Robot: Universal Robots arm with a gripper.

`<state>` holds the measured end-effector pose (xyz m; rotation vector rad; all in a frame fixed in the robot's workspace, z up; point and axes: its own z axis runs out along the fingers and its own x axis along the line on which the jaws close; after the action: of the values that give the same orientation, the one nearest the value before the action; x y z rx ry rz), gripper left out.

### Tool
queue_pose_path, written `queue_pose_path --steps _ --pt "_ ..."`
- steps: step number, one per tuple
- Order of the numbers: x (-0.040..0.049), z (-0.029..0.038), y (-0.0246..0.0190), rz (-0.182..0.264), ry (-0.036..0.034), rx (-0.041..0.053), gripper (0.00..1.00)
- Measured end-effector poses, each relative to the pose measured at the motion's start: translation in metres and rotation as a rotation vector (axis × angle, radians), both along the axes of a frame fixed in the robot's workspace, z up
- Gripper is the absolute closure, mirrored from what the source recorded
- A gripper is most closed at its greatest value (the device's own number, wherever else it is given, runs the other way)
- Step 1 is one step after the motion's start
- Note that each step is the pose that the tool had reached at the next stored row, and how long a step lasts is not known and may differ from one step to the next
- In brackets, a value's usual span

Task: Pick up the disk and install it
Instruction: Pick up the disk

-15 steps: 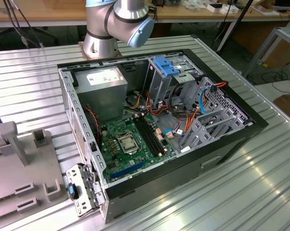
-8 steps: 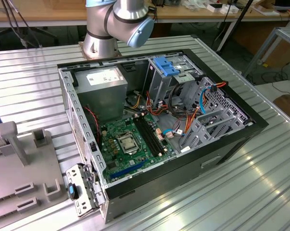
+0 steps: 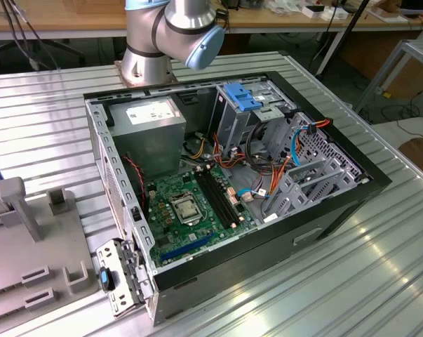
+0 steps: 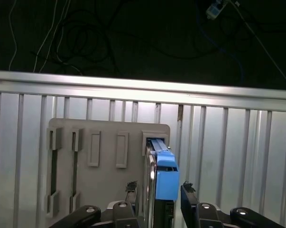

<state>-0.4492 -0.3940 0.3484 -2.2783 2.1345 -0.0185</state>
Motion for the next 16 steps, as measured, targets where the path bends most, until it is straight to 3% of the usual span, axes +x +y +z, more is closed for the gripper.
queue_pose_path --steps 6,7,16 --pt "-0.0008 -0.0094 0.003 0.0 -0.0001 -0.0058 0.51" --pt "-0.0009 -0.0114 0.0035 0.0 0.0 -0.0061 0.44" --pt "-0.0014 -0.0246 0.0056 0.0 0.0 -0.0067 0.44"
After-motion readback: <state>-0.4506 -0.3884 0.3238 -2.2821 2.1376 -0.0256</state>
